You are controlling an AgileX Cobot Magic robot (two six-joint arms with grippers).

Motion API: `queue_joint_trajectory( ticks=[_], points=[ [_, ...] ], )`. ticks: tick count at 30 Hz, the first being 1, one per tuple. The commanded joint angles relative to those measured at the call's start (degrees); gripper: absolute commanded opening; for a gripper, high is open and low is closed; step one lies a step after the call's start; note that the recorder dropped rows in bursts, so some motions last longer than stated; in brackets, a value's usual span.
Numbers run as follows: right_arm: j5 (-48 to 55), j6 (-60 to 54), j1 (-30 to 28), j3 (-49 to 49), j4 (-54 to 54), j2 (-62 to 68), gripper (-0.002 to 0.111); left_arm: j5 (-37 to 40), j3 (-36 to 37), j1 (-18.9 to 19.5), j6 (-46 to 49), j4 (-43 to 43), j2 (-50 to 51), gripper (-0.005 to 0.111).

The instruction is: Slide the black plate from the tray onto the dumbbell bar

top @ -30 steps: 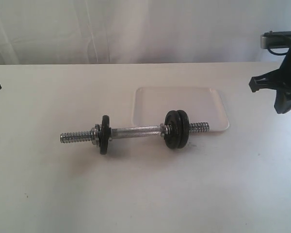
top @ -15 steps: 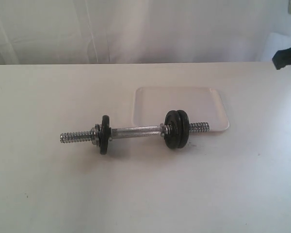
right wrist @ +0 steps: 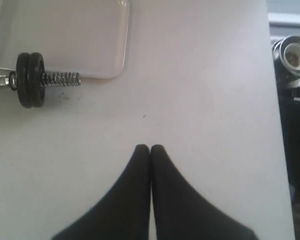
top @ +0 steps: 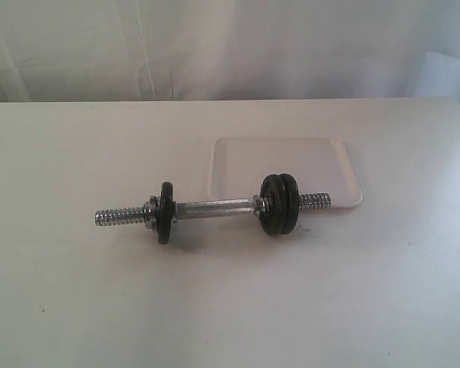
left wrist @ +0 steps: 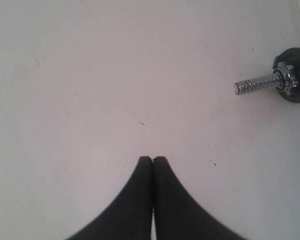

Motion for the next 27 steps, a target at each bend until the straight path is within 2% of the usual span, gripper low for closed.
queue_joint_trajectory(
  ticks=[1, 16, 24, 27],
  points=[
    [-0.3, -0.1, -0.2, 1.4, 0.0, -8.7, 0.000, 5.0, 4.3, 0.2, -0.2, 0.1, -9.4, 0.000],
    [1.2, -0.3, -0.2, 2.6, 0.0, -40.1, 0.000, 5.0, 11.2, 0.2, 0.8, 0.1, -37.2, 0.000],
    [1.2, -0.4, -0.2, 2.6, 0.0, -52.8, 0.000, 5.0, 12.0, 0.1, 1.4, 0.0, -49.9, 0.000],
    [1.2, -0.4, -0.2, 2.4, 0.0, -53.4, 0.000, 5.0, 12.0, 0.1, 1.4, 0.0, -53.7, 0.000]
  ],
)
